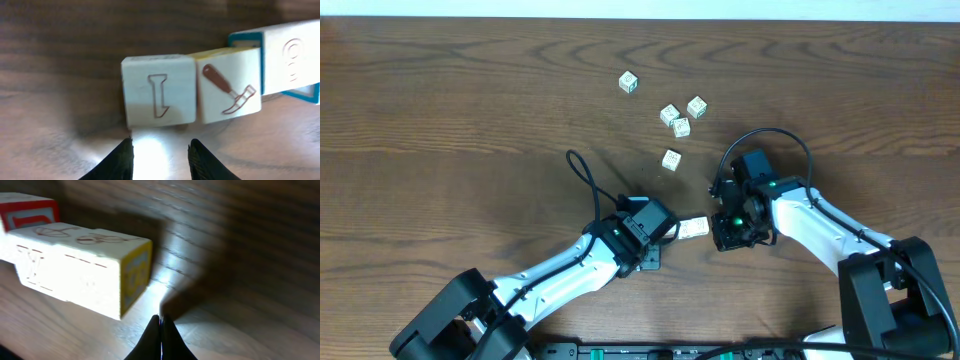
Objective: Lift 5 blocks
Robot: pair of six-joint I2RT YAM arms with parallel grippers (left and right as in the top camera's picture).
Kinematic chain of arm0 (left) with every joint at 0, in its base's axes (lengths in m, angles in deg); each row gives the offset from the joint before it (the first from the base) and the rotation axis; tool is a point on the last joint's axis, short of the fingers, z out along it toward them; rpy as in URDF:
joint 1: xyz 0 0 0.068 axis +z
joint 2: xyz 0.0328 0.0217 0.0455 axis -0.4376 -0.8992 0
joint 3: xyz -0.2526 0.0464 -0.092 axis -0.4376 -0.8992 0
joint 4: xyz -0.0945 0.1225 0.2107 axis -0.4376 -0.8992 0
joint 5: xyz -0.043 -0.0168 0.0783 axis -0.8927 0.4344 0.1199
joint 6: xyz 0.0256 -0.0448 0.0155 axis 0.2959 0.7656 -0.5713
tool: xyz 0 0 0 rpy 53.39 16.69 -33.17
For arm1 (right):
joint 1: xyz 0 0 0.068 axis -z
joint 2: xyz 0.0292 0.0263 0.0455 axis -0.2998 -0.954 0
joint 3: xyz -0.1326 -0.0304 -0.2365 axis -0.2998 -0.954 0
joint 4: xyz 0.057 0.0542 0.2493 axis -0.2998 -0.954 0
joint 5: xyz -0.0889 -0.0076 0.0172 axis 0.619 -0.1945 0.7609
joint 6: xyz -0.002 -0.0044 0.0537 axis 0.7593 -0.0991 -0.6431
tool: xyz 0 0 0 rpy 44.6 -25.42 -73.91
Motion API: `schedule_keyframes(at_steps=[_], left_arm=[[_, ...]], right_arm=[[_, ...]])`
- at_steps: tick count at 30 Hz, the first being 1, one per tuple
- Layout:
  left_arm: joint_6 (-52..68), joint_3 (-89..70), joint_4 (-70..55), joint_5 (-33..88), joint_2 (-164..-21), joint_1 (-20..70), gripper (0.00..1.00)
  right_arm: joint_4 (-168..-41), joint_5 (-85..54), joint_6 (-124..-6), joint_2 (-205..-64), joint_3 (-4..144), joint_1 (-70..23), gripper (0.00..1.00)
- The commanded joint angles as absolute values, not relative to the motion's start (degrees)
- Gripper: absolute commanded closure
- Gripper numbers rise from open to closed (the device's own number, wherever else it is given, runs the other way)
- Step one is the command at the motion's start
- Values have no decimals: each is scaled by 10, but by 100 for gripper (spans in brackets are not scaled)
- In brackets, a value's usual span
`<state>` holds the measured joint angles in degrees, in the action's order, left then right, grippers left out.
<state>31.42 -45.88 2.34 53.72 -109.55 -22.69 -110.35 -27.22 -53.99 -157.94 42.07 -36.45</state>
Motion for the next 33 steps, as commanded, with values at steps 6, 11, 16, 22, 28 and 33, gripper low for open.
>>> schedule_keyframes(at_steps=[6, 11, 16, 22, 28, 33], left_arm=[[313, -466, 19, 539, -1099, -227, 63], [313, -466, 19, 539, -1099, -227, 63], [313, -466, 19, 540, -1099, -227, 63], [313, -466, 18, 539, -1099, -227, 62], [313, -466, 17, 540, -1099, -227, 62], [313, -466, 17, 540, -1099, -227, 62]], right_arm=[[-1094, -291, -530, -1586, 422, -382, 99], [-1094, -297, -530, -1586, 422, -385, 99], [-1090, -294, -530, -1586, 422, -391, 99], [-1091, -233, -549, -1586, 422, -391, 99], [-1102, -148, -600, -1586, 422, -391, 99], [-1066, -185, -591, -1586, 422, -391, 99]])
